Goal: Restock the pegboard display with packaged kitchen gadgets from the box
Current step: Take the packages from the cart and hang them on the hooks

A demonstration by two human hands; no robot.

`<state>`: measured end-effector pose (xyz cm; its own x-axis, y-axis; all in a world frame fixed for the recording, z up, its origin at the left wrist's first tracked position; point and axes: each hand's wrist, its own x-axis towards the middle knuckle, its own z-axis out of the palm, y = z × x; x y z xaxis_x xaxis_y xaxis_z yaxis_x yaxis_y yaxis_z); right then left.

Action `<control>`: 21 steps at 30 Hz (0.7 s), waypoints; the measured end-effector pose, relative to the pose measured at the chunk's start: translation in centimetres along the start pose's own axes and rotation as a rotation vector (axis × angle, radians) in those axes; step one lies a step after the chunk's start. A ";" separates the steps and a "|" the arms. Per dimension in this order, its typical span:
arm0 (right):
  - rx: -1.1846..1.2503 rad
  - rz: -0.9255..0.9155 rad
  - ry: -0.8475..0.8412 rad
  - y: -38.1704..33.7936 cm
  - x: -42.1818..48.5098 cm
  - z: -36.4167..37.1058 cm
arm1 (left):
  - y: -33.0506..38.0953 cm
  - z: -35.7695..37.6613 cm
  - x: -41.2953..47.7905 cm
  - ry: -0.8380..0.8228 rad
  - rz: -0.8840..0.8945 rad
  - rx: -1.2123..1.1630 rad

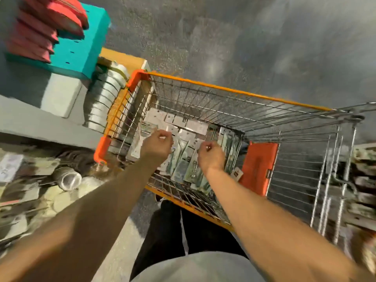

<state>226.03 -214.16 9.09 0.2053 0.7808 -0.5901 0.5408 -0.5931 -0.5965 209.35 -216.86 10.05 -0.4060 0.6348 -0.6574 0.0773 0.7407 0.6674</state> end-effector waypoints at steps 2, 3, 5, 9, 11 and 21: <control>0.004 0.067 -0.003 2.8 1.5 0.7 | -3.5 2.1 3.1 -0.068 -0.055 0.044; 0.000 0.082 -0.019 4.1 2.6 1.4 | -4.5 3.0 4.3 -0.108 -0.064 0.081; -0.034 0.119 -0.057 6.3 3.1 1.5 | -4.3 4.6 3.9 -0.130 -0.097 0.150; -0.072 0.250 -0.103 12.3 6.3 3.3 | -7.3 9.2 7.0 -0.228 -0.150 0.288; -0.061 0.317 -0.111 14.1 7.1 3.6 | -9.2 10.5 7.8 -0.261 -0.165 0.338; -0.247 0.311 0.093 20.1 17.6 5.7 | -14.3 18.2 13.9 -0.362 -0.165 0.382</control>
<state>235.88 -213.48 -16.35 0.4566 0.5927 -0.6635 0.6186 -0.7475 -0.2420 219.15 -214.58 -14.97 -0.1072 0.4890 -0.8657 0.3913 0.8212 0.4155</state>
